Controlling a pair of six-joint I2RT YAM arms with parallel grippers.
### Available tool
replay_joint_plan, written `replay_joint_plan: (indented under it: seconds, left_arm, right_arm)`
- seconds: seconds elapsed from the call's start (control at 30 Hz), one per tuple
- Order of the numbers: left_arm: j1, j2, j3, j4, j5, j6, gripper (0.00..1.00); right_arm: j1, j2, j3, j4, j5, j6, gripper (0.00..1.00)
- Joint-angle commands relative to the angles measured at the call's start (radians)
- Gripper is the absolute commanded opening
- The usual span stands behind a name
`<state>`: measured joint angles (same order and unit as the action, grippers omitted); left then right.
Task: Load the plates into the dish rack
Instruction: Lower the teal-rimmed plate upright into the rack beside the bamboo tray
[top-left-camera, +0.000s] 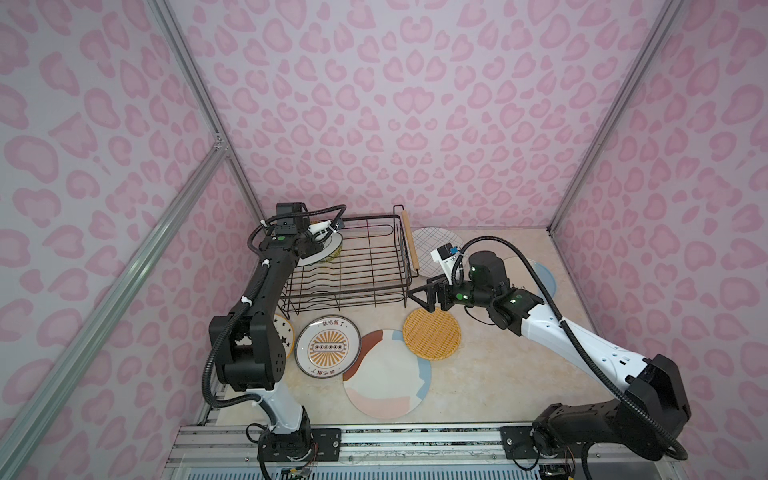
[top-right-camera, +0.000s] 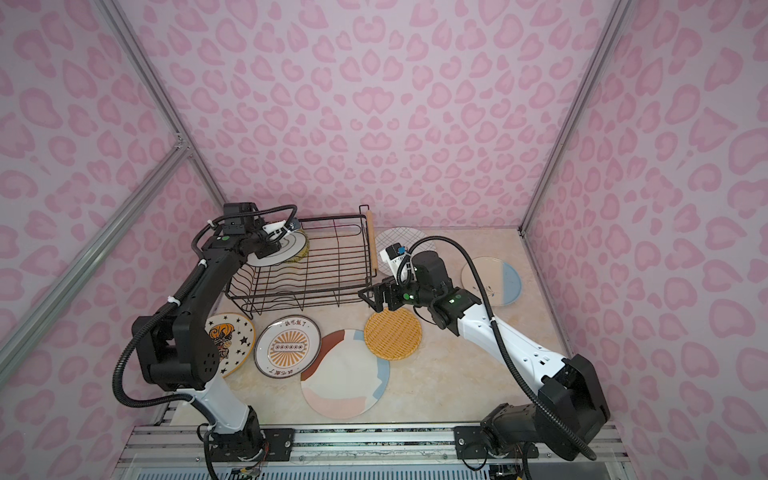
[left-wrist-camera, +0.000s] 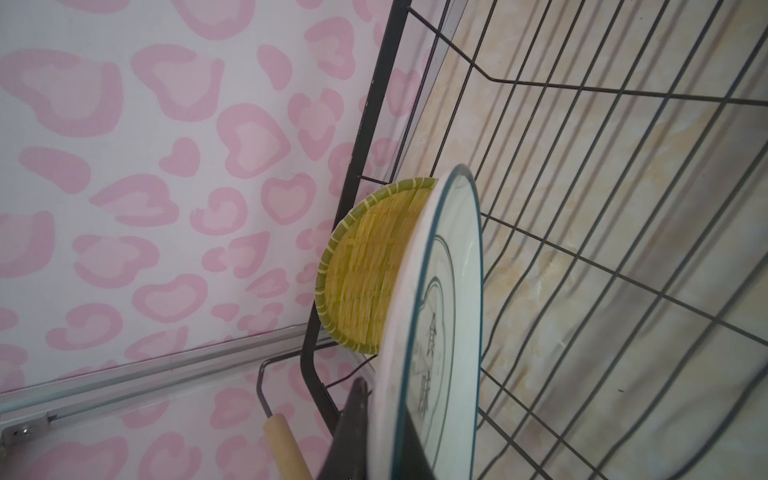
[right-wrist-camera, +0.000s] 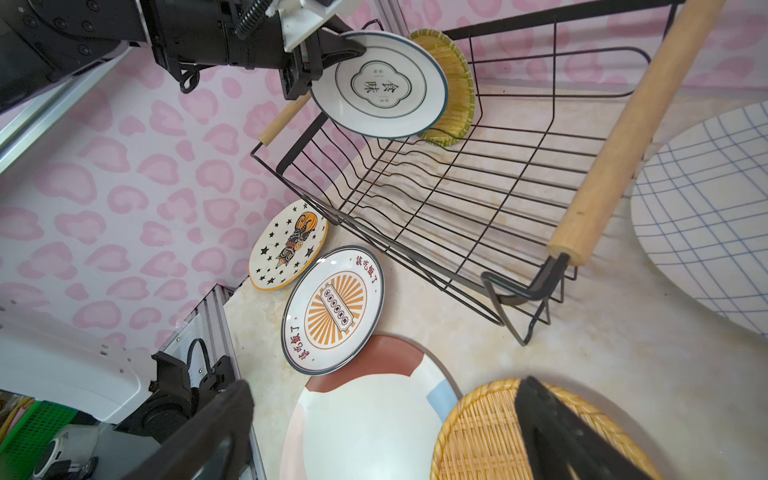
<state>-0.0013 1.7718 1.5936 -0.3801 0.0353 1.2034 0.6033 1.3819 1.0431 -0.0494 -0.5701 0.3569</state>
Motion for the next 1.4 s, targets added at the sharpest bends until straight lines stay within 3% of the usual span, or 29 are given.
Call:
replay_joint_plan:
  seconds: [0.0, 0.2, 0.6, 1.37]
  left_arm:
    - [0.001, 0.044, 0.041, 0.091, -0.025, 0.044, 0.04]
    - [0.001, 0.109, 0.089, 0.080, -0.023, 0.097, 0.04]
    - [0.002, 0.066, 0.016, 0.061, 0.080, 0.128, 0.04]
    - [0.011, 0.141, 0.014, 0.096, 0.068, 0.200, 0.04]
  right_arm:
    - [0.006, 0.025, -0.007, 0.071, -0.023, 0.031, 0.98]
    - [0.009, 0.079, 0.011, 0.057, -0.033, 0.019, 0.98]
    - [0.009, 0.118, 0.011, 0.070, -0.057, 0.047, 0.98]
    - [0.009, 0.134, 0.024, 0.042, -0.051, 0.036, 0.98]
